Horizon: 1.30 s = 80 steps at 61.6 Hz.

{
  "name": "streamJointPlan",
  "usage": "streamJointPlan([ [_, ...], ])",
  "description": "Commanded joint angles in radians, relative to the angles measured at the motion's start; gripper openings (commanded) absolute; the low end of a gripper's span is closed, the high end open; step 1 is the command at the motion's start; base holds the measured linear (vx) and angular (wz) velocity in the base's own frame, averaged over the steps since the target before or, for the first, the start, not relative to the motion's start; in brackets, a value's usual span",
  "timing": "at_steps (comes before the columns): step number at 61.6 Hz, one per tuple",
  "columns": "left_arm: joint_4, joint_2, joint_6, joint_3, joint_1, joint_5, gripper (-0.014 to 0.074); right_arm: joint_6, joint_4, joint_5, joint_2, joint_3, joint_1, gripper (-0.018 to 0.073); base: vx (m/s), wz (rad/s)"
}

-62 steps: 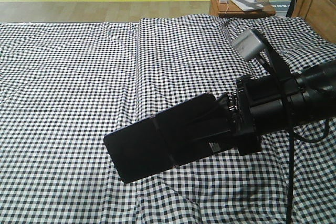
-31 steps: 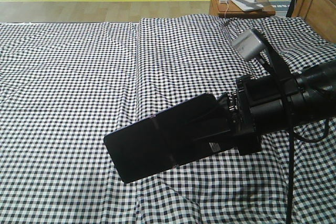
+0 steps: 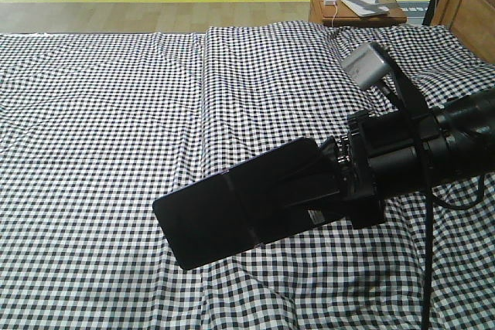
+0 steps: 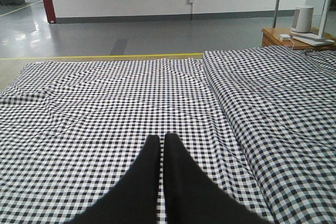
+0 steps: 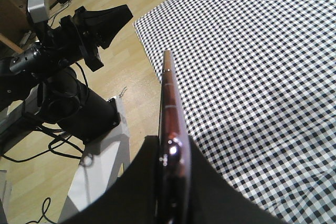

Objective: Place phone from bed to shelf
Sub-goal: 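Hold the phone raised in the right gripper, then drive the base to the wooden shelf holding the phone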

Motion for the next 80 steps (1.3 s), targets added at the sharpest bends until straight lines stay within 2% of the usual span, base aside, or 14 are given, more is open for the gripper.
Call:
streamJointPlan([
  [1, -0.01, -0.005, 0.0, 0.007, 0.001, -0.07, 0.0001, -0.006, 0.09, 0.076, -0.031, -0.028, 0.0, -0.0002, 0.0, 0.01],
  [37, -0.01, -0.005, 0.0, 0.007, 0.001, -0.07, 0.0001, -0.006, 0.09, 0.075, -0.031, -0.028, 0.0, -0.0002, -0.02, 0.13],
  [80, -0.01, -0.005, 0.0, 0.007, 0.001, -0.07, 0.0001, -0.006, 0.09, 0.075, -0.031, -0.028, 0.0, -0.0002, -0.06, 0.47],
])
